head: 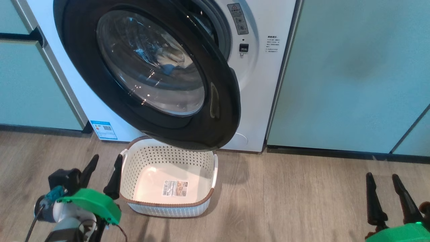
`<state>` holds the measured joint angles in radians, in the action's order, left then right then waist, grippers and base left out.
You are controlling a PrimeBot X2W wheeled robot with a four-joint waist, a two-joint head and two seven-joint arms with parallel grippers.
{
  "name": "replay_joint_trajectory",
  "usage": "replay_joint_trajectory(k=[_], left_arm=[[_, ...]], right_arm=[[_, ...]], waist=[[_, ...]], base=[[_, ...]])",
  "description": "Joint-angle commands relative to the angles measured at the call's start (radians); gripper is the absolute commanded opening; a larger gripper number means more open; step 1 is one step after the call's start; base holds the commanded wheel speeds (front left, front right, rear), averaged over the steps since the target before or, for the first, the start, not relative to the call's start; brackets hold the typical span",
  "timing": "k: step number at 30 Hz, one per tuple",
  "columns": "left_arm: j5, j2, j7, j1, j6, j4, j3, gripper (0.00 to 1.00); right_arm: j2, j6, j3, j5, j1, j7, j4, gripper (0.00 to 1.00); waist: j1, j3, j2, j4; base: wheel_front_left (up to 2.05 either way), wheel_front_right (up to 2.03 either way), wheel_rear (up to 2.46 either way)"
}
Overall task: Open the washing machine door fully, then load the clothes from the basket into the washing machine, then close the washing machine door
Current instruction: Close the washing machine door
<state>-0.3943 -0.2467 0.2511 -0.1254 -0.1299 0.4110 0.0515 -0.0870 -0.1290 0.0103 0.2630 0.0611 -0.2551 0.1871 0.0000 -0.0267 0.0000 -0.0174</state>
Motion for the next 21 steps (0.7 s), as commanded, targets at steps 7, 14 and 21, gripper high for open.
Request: replay_joint_trajectory(k=[7,14,21], left_arm=[[0.018,-0.018,0.011,-0.051,-0.001,-0.038,-0.080,1.00],[0.020,-0.023,0.011,-0.054,-0.001,-0.039,-0.071,1.00],[0.040,-0.012,0.011,-0.048,-0.001,-0.039,-0.072,1.00]], right_arm=[[-0.007,-0.002,-0.020,-0.001,-0.026,-0.007,-0.029,1.00],[-0.010,-0.002,-0.024,0.009,-0.031,-0.007,-0.031,0.00],[-0.013,-0.002,0.011,0.058,-0.069,-0.007,-0.088,0.00]], waist=[[0.0000,0.002,0.0000,0.003],[0.0000,0.003,0.0000,-0.001],[0.0000,0.009,0.0000,0.002]], base=[[0.00,0.00,0.00],[0.00,0.00,0.00],[0.00,0.00,0.00]])
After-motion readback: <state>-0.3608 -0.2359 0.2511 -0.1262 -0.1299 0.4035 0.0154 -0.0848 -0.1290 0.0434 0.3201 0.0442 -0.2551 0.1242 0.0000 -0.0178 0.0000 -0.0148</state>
